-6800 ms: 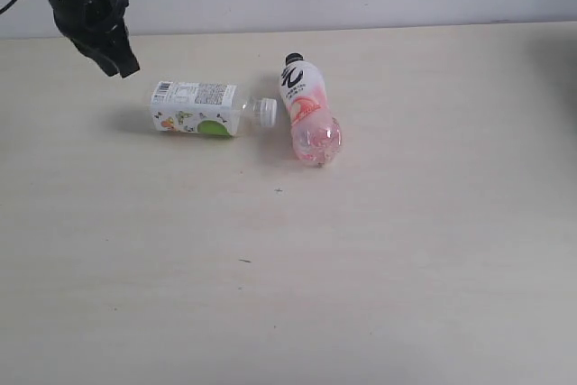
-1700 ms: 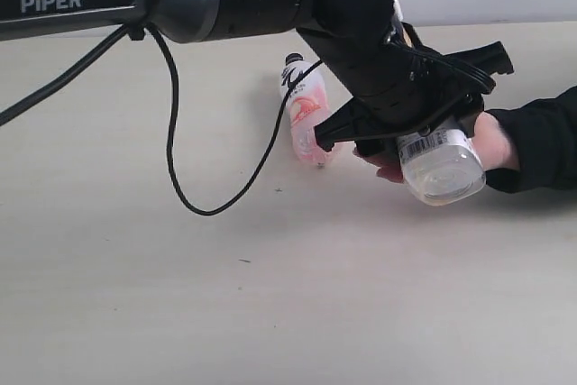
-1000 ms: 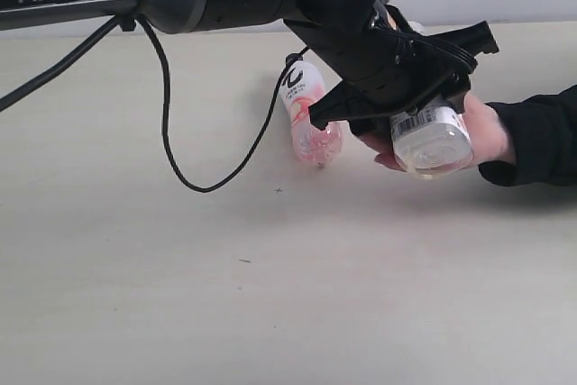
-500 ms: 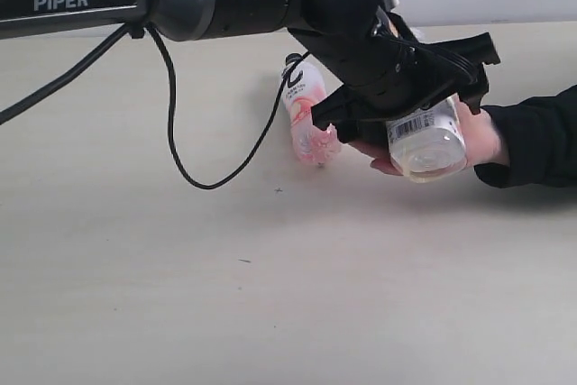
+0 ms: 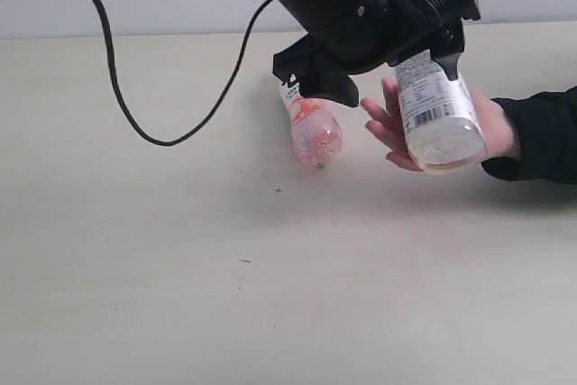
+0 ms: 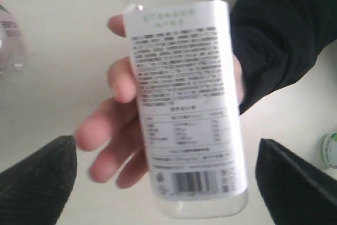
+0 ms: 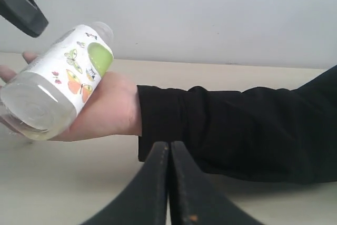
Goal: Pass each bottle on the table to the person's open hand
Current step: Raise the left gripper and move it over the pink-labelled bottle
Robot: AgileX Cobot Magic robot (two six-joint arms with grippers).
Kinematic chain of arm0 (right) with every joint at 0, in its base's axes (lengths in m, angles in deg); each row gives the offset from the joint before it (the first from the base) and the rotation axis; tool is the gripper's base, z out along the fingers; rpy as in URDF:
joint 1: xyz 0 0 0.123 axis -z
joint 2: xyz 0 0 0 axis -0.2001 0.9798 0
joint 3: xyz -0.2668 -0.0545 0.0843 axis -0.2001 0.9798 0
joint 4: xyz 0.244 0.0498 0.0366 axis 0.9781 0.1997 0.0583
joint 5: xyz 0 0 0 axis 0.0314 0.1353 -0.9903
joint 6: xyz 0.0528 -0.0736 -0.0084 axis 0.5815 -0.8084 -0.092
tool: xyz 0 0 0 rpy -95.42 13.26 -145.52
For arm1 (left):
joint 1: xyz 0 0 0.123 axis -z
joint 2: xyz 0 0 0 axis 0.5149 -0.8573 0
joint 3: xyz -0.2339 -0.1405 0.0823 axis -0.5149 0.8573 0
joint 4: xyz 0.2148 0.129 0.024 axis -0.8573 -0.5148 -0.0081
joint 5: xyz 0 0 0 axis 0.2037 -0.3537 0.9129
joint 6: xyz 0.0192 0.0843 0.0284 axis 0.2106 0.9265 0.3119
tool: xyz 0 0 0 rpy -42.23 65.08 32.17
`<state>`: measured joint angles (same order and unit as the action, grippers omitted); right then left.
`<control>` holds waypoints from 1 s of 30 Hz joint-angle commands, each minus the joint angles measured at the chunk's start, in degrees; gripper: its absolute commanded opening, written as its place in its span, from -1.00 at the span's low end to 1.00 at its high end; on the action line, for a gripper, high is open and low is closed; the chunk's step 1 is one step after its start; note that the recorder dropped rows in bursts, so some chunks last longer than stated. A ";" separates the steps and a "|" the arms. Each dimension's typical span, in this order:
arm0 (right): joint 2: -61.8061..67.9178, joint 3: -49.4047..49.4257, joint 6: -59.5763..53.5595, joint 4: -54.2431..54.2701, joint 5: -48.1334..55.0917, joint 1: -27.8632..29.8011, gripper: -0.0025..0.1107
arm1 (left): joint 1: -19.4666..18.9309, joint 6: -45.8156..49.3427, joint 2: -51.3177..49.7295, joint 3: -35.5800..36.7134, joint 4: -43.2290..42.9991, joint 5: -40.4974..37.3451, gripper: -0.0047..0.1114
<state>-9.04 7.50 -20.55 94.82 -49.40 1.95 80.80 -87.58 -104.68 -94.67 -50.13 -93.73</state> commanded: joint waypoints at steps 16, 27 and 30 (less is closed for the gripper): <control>-0.38 0.26 -0.07 -0.08 -0.35 0.27 -0.96 | -4.72 24.95 8.00 0.02 -3.70 -16.12 -0.91; -0.38 0.26 -0.07 -0.08 -0.35 0.27 -0.96 | -4.72 35.32 14.50 19.33 -4.65 6.60 -0.92; -0.38 0.26 -0.07 -0.08 -0.35 0.27 -0.96 | -5.01 42.10 18.82 28.03 -4.65 14.67 -0.92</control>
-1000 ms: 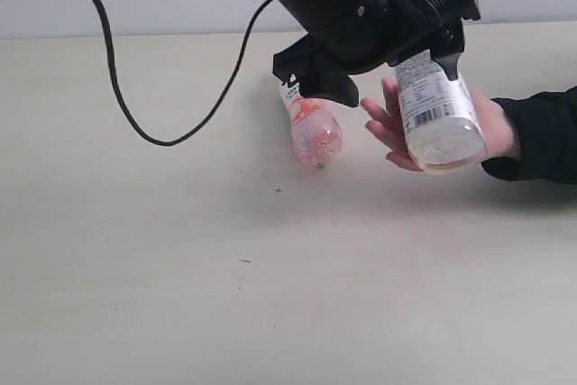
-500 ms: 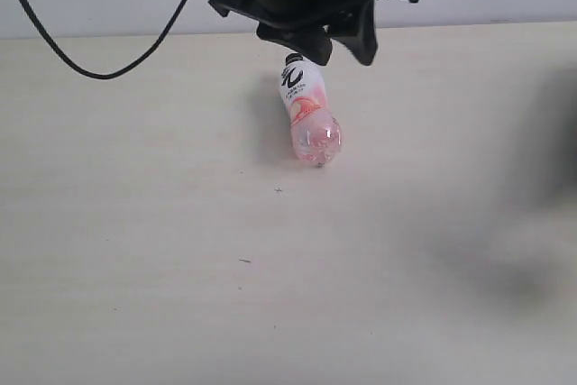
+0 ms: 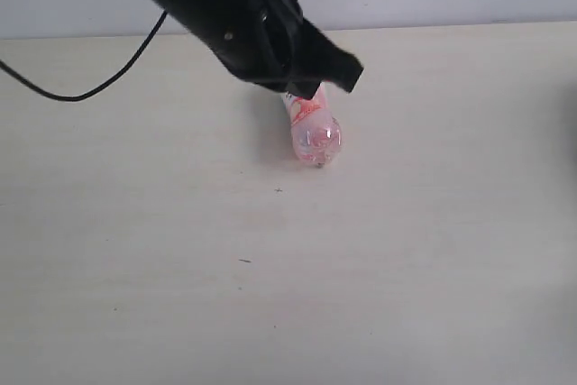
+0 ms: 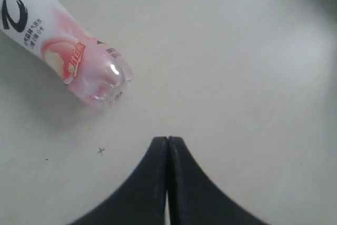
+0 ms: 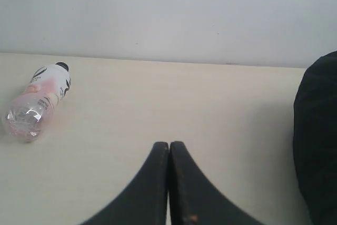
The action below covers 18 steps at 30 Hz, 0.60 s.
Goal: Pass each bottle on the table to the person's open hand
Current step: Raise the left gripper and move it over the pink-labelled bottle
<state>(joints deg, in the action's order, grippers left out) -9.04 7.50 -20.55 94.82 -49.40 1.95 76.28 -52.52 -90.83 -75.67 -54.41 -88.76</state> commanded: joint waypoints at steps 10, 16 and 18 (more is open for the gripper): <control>-0.38 0.26 -0.07 -0.08 -0.35 0.27 -0.96 | -7.64 12.27 14.65 26.81 1.15 42.31 -0.92; -0.38 0.26 -0.07 -0.08 -0.35 0.27 -0.96 | -8.13 11.77 14.14 26.81 1.24 41.61 -0.92; -0.38 0.26 -0.07 -0.08 -0.35 0.27 -0.96 | -8.13 11.77 13.90 26.81 1.24 41.99 -0.92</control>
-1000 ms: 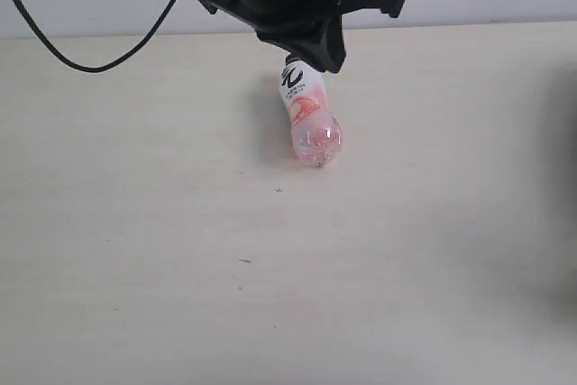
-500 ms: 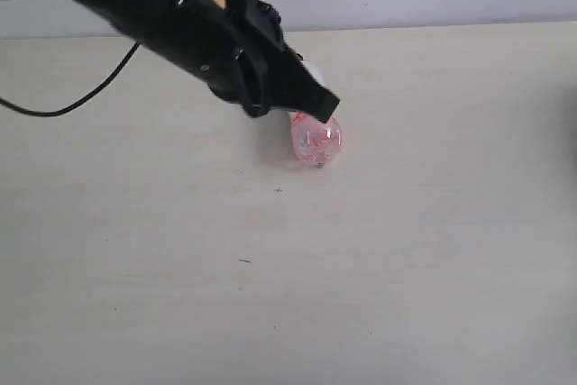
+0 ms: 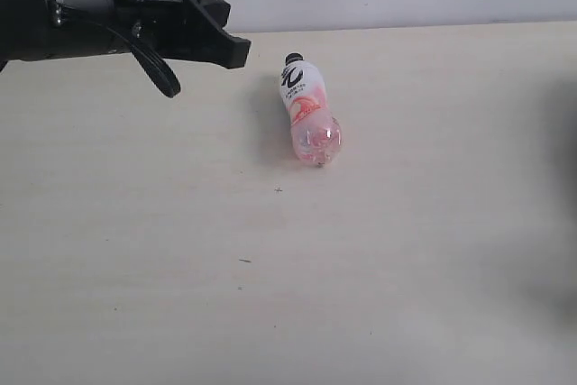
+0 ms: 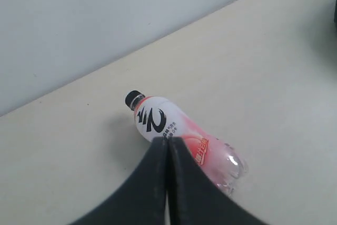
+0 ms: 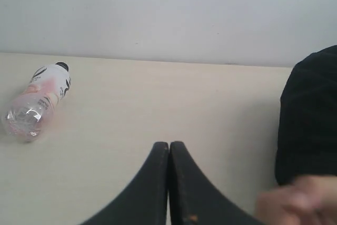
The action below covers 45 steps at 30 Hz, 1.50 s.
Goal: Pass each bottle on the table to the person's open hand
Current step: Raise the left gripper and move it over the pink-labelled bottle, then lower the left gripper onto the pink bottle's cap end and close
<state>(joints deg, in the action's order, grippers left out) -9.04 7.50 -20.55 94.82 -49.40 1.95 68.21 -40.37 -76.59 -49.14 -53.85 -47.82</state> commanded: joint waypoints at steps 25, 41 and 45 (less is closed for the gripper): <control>-0.38 0.26 -0.07 -0.08 -0.35 0.27 -0.96 | -0.07 -1.86 -0.46 0.12 3.55 -6.42 -0.92; -0.38 0.26 -0.07 -0.08 -0.35 0.27 -0.96 | -0.07 -16.65 -17.97 -31.51 4.64 -32.66 -0.92; -0.38 0.26 -0.07 -0.08 -0.35 0.27 -0.96 | -0.07 -23.73 -24.65 -36.61 4.64 -30.37 -0.88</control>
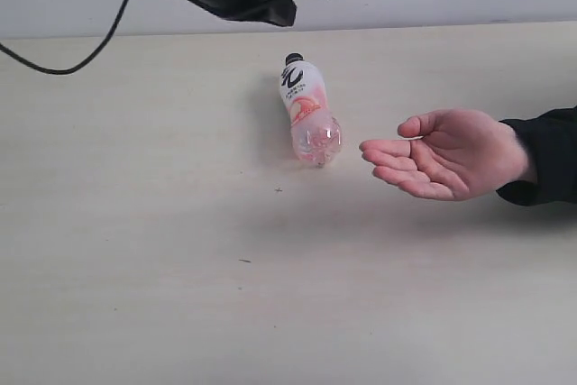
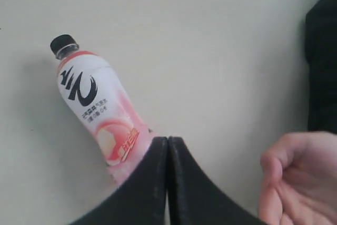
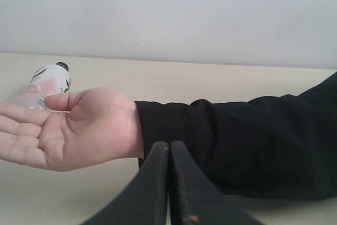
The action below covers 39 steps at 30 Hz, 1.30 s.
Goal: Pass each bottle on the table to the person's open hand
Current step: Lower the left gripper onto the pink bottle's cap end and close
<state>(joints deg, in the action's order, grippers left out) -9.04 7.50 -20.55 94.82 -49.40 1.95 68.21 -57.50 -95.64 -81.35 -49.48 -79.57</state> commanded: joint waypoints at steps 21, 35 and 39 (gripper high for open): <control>-0.38 0.26 -0.07 -0.08 -0.35 0.27 -0.96 | 0.03 -12.56 -19.04 -6.13 0.91 12.10 0.60; -0.38 0.26 -0.07 -0.08 -0.35 0.27 -0.96 | 2.18 -32.40 -21.02 -6.75 -21.79 13.52 0.60; -0.38 0.26 -0.07 -0.08 -0.35 0.27 -0.96 | 2.18 -38.89 -23.07 -8.68 -27.82 11.25 0.60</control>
<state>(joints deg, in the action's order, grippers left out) -9.04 7.50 -20.55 94.82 -49.40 1.95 70.39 -91.43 -117.64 -88.67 -72.84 -67.19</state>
